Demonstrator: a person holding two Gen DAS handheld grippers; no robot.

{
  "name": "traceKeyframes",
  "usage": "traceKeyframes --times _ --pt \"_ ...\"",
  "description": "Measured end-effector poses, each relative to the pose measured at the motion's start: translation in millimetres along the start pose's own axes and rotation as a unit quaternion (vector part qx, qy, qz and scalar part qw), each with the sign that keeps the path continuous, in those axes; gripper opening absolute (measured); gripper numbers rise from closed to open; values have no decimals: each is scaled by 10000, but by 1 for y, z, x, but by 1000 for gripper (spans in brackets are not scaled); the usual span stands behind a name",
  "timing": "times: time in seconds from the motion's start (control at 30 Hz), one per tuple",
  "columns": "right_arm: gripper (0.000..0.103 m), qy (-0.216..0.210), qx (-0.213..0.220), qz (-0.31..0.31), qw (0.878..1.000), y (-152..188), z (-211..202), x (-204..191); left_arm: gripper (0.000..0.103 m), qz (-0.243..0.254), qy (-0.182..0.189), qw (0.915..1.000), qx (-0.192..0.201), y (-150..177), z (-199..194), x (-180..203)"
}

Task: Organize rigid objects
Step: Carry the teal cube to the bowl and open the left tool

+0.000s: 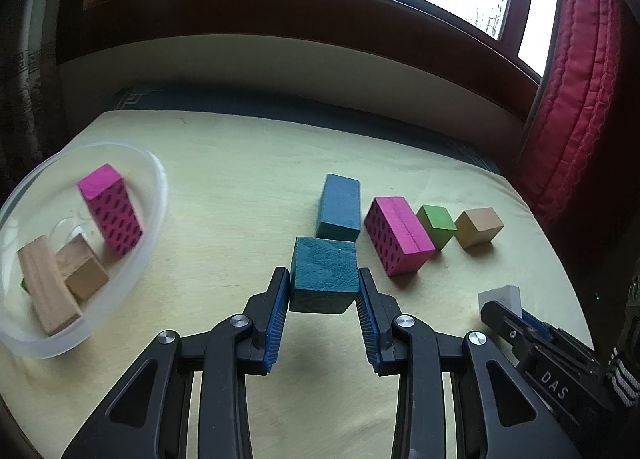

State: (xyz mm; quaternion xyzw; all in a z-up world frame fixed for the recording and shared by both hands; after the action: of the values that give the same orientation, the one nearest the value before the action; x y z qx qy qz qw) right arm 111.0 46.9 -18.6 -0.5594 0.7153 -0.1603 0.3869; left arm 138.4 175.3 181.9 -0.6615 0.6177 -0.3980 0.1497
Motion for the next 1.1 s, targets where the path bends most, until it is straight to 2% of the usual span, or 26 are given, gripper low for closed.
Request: traceKeyframes --times 0.6,1.1 --pt "32 10 3 -17 10000 -1 0 0 34 -464 -389 9977 313 4 -37 -68" --pt "32 63 -9 -1 10000 -1 0 -1 34 -894 -923 9911 349 4 -33 -143"
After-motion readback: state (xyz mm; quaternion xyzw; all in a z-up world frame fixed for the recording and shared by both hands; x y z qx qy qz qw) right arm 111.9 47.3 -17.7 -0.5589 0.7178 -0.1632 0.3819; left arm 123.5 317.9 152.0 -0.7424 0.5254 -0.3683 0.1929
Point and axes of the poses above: each gripper's, at about its wrist camera, not at the fingertips, and z roughly the way its jaws point, x to its right, y to its underside, the point moved 5 cm from there along z, roughly the way its jaws point, and after that the axes turned 7 degrees about z, right-handed, at the moved point
